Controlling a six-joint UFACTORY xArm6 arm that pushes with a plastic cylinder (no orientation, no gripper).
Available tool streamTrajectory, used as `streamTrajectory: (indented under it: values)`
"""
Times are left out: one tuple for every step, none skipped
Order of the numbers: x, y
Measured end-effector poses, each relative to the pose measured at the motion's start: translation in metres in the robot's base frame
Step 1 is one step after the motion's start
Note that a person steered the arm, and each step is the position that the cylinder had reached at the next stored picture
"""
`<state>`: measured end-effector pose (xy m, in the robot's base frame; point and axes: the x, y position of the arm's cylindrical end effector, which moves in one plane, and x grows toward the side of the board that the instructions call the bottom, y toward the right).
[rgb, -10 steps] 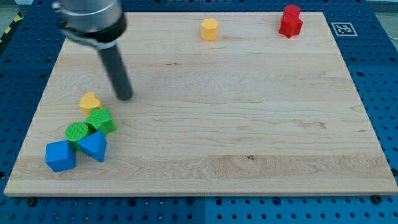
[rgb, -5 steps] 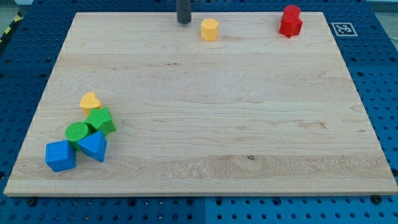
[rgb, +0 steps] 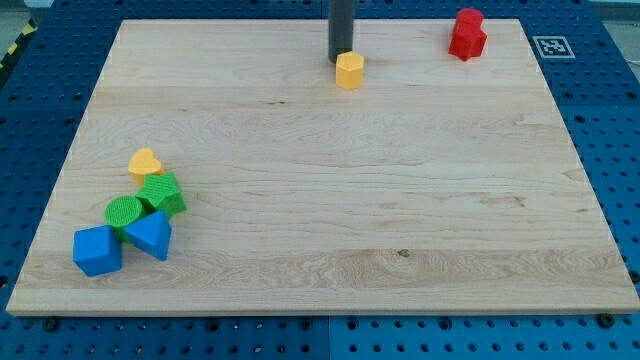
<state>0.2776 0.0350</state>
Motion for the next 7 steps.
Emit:
streamTrajectory:
  values:
    - [0.002,0.036]
    - [0.018,0.039]
    - [0.031,0.026]
    - [0.032,0.002]
    - [0.032,-0.02]
    - [0.032,-0.034]
    - [0.032,-0.05]
